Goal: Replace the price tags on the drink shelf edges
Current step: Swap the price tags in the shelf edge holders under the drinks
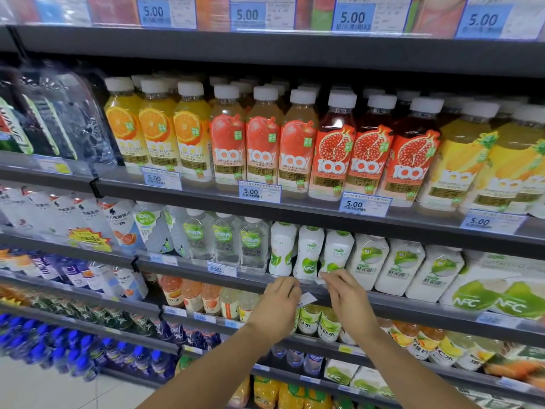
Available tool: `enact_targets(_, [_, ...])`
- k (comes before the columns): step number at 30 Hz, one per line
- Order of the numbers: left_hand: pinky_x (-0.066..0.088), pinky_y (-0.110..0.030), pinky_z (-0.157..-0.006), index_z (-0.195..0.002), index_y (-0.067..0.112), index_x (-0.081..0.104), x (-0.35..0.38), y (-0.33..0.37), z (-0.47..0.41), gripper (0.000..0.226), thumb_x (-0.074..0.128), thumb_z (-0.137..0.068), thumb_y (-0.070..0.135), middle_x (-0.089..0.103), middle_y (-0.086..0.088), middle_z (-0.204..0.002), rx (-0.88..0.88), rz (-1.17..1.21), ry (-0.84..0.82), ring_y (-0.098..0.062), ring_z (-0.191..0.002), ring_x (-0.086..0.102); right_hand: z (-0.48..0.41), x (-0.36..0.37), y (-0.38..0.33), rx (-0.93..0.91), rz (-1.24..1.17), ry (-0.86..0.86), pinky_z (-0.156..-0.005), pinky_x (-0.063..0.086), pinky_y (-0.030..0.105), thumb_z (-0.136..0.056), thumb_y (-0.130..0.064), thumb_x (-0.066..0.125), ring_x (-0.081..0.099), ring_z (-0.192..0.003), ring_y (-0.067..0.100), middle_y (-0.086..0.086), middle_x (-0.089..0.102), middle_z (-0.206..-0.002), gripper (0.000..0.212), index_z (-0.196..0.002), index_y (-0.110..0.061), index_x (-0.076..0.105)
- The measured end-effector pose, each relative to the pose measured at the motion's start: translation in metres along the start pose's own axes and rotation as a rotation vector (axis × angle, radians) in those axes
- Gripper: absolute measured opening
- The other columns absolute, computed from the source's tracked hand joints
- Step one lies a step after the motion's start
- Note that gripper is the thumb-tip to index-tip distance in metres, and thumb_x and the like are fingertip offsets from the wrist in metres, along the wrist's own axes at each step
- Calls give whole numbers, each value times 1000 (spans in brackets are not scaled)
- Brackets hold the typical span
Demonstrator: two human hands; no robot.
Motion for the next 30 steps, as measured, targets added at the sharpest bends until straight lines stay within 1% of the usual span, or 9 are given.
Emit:
enact_targets(4, [49,-41,-90,-106,5,59,1,-2,-1,36,61,-70,-1,56,-11,-120,6,4,10,-30,-110,51,0,-2,-2,-13,39,-96,-73,53,28,-88,3,64,60,-80,8,-3,60,-96,30,-114,-13,69])
enact_targets(11, [48,-36,-92,-106,9,61,6,-4,0,34,67,-73,-1,57,-4,-118,-8,29,47,-23,-110,50,-1,7,9,10,269,-215,-60,52,31,-71,7,74,58,-83,18,2,54,-98,60,-126,-13,61])
enact_targets(15, [45,-33,-94,-108,10,63,8,-5,-1,34,69,-75,1,56,-2,-119,-33,47,42,-20,-111,49,0,0,-5,-70,522,-256,-43,45,31,-43,2,86,60,-75,26,8,57,-86,70,-110,-10,71])
enact_targets(18, [43,-31,-87,-101,10,63,4,-10,-7,17,66,-84,6,56,-1,-111,-46,56,52,-19,-101,52,-3,5,-13,-78,595,-271,-51,51,34,-50,-4,82,59,-82,27,8,58,-92,63,-112,-10,70])
enact_targets(20, [38,-30,-88,-102,10,65,-3,-16,-14,10,58,-95,14,59,-1,-109,-85,87,18,-19,-97,54,-3,8,-14,-97,585,-321,-69,54,37,-66,-9,71,57,-96,29,10,58,-106,59,-125,-9,62])
enact_targets(22, [42,-34,-89,-101,11,65,-14,-23,-17,16,52,-101,20,63,-2,-101,-151,142,-82,-21,-91,57,-4,4,-18,-44,414,-336,-89,50,37,-85,-13,56,51,-111,25,7,53,-121,52,-137,-12,52])
enact_targets(24, [49,-36,-77,-96,14,63,-28,-26,-18,15,52,-102,23,66,-3,-87,-203,251,-205,-21,-78,60,-7,-10,-29,112,35,-313,-95,44,25,-94,-18,51,51,-110,13,-1,53,-120,42,-136,-18,53])
enact_targets(27, [45,-21,-60,-101,19,66,-56,-24,-18,14,56,-101,29,64,7,-77,-236,410,-241,-4,-65,57,-12,-22,-45,272,-376,-339,-79,45,11,-94,-23,62,58,-84,5,-10,64,-99,31,-123,-30,62])
enact_targets(30, [39,-12,-57,-109,21,70,-76,-22,-19,17,64,-97,31,63,12,-75,-326,587,-164,3,-61,54,-14,-24,-51,340,-521,-309,-67,47,16,-91,-14,65,57,-69,4,-6,70,-83,19,-104,-25,73])
Point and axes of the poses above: each hand's wrist, its own z-axis away from the middle knuckle, its own x-axis out of the palm, y = z × x, the point moved 2 cm from there along -z, towards the middle knuckle
